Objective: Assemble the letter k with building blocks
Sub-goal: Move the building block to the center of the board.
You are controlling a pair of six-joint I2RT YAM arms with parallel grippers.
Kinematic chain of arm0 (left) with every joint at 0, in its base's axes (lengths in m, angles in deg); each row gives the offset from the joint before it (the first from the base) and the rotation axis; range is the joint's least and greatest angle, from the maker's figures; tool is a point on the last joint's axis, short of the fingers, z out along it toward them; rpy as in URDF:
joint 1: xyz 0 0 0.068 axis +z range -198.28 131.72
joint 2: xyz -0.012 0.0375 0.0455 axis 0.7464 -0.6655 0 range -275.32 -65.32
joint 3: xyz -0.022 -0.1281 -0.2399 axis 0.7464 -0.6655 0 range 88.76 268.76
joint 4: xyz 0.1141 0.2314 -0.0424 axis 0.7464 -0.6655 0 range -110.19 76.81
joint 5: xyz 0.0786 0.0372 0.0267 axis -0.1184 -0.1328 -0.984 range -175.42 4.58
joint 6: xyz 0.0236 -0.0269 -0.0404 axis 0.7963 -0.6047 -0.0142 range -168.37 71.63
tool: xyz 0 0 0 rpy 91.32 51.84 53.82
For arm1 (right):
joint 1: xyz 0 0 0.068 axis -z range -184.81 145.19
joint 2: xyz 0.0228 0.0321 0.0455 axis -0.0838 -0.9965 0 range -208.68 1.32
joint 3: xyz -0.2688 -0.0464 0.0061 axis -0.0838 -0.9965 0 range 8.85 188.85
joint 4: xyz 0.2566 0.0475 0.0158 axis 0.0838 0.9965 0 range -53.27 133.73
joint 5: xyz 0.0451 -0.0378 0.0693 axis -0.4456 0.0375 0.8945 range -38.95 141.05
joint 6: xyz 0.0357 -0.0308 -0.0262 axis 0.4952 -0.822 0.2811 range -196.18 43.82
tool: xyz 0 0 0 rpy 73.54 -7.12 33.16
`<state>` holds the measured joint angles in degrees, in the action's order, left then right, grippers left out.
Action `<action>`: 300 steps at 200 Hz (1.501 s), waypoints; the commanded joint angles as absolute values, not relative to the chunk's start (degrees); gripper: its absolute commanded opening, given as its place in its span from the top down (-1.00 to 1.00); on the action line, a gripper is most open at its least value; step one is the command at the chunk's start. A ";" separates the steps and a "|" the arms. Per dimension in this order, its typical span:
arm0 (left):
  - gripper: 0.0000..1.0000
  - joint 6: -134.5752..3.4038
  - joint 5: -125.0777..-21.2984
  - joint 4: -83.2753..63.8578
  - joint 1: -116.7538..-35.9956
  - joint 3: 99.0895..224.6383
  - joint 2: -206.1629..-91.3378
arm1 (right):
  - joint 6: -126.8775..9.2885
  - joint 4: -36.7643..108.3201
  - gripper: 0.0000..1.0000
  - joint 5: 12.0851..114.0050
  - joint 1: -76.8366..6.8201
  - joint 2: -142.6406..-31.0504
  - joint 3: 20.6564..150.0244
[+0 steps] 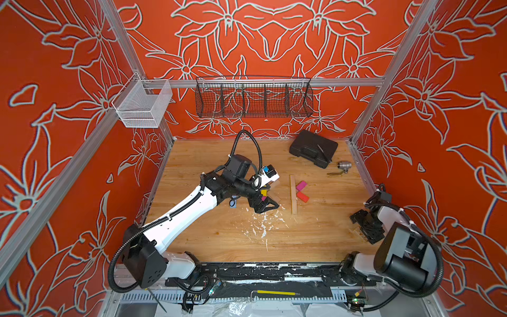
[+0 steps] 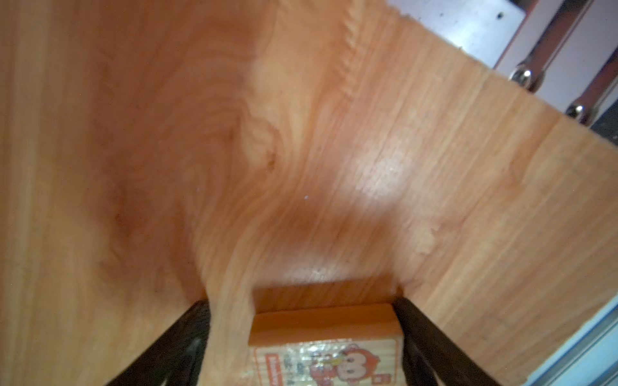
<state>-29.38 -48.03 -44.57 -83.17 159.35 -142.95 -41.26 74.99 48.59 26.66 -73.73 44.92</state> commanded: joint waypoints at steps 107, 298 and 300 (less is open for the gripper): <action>-0.95 -30.06 -61.15 -46.78 -82.07 159.95 -140.83 | -41.48 71.96 -0.31 60.28 20.09 -74.53 42.93; -0.95 -34.14 -56.92 -44.58 -78.84 159.16 -142.19 | -60.01 78.16 -0.81 61.87 3.83 -74.83 57.79; -0.95 -34.13 -56.78 -44.57 -78.81 159.16 -142.15 | -61.59 78.11 -0.81 62.04 3.81 -74.39 57.98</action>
